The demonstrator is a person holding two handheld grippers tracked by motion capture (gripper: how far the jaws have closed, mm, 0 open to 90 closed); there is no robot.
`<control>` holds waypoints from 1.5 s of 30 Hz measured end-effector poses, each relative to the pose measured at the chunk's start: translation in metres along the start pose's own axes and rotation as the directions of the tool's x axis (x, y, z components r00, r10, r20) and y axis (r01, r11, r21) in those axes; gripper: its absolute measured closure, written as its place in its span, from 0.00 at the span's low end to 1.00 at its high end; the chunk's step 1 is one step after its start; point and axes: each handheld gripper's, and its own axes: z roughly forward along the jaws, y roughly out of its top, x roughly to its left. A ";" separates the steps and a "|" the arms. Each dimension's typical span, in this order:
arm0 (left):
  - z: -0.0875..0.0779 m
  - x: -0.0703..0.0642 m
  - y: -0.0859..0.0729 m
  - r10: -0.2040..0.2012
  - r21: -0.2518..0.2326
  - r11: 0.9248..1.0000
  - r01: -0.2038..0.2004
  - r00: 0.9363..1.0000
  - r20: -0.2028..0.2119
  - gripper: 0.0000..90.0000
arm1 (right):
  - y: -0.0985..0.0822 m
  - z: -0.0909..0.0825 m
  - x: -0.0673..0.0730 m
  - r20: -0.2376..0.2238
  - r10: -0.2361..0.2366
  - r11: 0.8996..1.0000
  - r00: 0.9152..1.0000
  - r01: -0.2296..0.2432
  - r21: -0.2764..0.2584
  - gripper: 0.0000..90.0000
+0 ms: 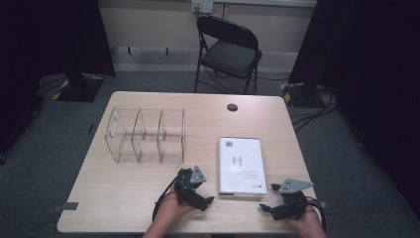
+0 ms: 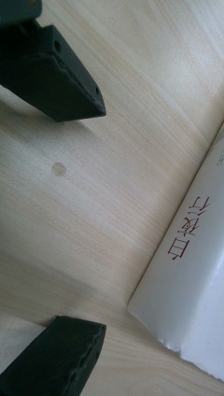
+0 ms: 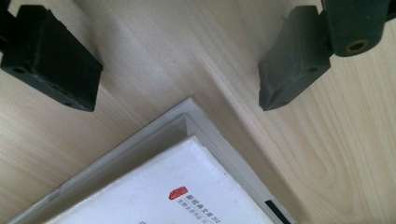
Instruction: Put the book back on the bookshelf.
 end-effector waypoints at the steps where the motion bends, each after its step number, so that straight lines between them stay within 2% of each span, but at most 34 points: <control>1: 0.000 0.000 0.000 0.000 0.000 1.000 0.000 1.000 0.000 0.00 | 0.000 0.000 0.000 0.000 0.000 1.000 1.000 0.000 0.000 0.13; 14: 0.000 0.000 0.000 -0.004 0.001 1.000 0.004 1.000 -0.003 0.00 | 0.002 0.002 -0.002 -0.002 -0.004 1.000 1.000 0.004 -0.001 0.13; 16: 0.000 -0.001 0.000 -0.008 0.001 1.000 0.008 1.000 -0.005 0.00 | 0.003 0.002 0.000 0.018 0.022 1.000 1.000 -0.022 -0.003 0.16; 20: -0.001 -0.001 0.001 -0.008 0.006 1.000 0.008 1.000 -0.008 0.01 | 0.003 0.003 0.000 0.029 0.038 0.999 0.999 -0.038 -0.011 0.17; 21: -0.001 -0.001 0.001 -0.010 0.000 1.000 0.010 1.000 -0.007 0.02 | 0.004 0.003 0.000 0.026 0.037 0.999 0.999 -0.037 -0.014 0.18; 24: -0.003 -0.003 0.004 0.006 0.003 1.000 -0.006 1.000 0.009 0.18 | 0.007 0.004 0.002 0.013 0.018 1.000 1.000 -0.018 0.002 0.23; 28: -0.003 -0.009 0.008 0.027 0.022 0.999 -0.028 0.999 0.024 0.19 | 0.010 0.007 0.004 -0.008 0.013 1.000 1.000 -0.014 -0.009 0.28; 31: -0.002 -0.013 0.012 0.037 0.034 0.999 -0.039 0.998 0.042 0.25 | 0.014 0.009 0.007 -0.025 0.013 1.000 1.000 -0.013 -0.023 0.35; 32: -0.001 -0.015 0.013 0.037 0.023 0.999 -0.038 0.998 0.045 0.25 | 0.015 0.010 0.007 -0.029 0.017 1.000 0.999 -0.018 -0.024 0.37; 33: -0.001 -0.017 0.015 0.045 0.033 0.998 -0.047 0.998 0.050 0.25 | 0.016 0.011 0.008 -0.026 0.017 0.999 1.000 -0.018 -0.031 0.37; 37: 0.002 -0.022 0.018 0.047 0.004 0.999 -0.047 0.997 0.068 0.25 | 0.018 0.013 0.011 0.021 -0.014 1.000 1.000 0.014 -0.013 0.42; 39: 0.004 -0.024 0.019 0.040 -0.009 0.999 -0.040 0.997 0.063 0.31 | 0.019 0.013 0.011 0.024 -0.014 1.000 1.000 0.015 -0.010 0.42; 42: 0.008 -0.026 0.022 0.041 -0.020 0.999 -0.040 0.997 0.058 0.31 | 0.018 0.013 0.011 0.021 0.020 1.000 1.000 -0.020 -0.020 0.42; 43: 0.009 -0.028 0.024 0.050 -0.016 0.999 -0.050 0.997 0.055 0.32 | 0.018 0.013 0.011 0.025 0.025 1.000 0.999 -0.025 -0.019 0.43; 44: 0.010 -0.029 0.026 0.067 0.009 0.998 -0.068 0.997 0.039 0.34 | 0.019 0.013 0.011 0.032 0.033 0.999 0.999 -0.032 -0.017 0.45; 45: 0.010 -0.029 0.026 0.067 0.009 0.998 -0.068 0.997 0.039 0.35 | 0.019 0.013 0.011 0.032 0.033 0.999 0.999 -0.032 -0.017 0.45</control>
